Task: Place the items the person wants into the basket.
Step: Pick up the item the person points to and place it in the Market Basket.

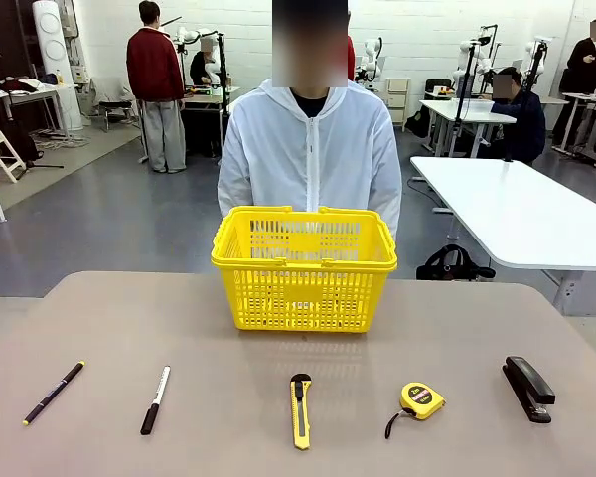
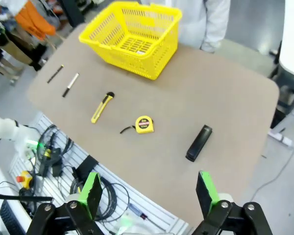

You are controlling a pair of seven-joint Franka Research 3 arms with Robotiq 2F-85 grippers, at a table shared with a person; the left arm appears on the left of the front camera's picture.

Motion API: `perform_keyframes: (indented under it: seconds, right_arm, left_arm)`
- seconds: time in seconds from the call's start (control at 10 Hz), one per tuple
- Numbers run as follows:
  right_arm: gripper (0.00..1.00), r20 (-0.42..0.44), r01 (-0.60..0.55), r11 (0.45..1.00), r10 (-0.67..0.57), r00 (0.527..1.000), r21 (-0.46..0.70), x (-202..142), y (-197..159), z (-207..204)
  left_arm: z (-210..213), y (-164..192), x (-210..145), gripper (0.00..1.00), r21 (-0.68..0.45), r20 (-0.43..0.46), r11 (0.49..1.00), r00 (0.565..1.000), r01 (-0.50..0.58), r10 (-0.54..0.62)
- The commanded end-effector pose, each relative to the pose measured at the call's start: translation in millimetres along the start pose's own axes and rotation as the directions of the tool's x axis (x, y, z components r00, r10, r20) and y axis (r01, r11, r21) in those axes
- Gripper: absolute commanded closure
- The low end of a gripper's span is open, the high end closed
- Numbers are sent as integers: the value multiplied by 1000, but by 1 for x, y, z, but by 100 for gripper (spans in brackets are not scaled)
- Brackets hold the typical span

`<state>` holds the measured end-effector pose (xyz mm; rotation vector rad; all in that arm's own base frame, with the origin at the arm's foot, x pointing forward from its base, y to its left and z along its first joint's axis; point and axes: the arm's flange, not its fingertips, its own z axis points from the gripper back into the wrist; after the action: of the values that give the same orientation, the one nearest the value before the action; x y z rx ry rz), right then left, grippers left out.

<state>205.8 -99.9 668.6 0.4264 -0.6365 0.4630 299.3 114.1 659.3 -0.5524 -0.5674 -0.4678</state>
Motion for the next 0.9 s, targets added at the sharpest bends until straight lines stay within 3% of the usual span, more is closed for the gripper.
perform_keyframes:
  seconds: [0.0,0.8]
  right_arm:
    - [0,-22,-8,1000,8,1000,-15,4,4,-3]
    - [0,-22,-8,1000,8,1000,-15,4,4,-3]
  left_arm:
    - [-3,-3,6,0,-9,-20,1000,1000,19,-19]
    - [-3,-3,6,0,-9,-20,1000,1000,19,-19]
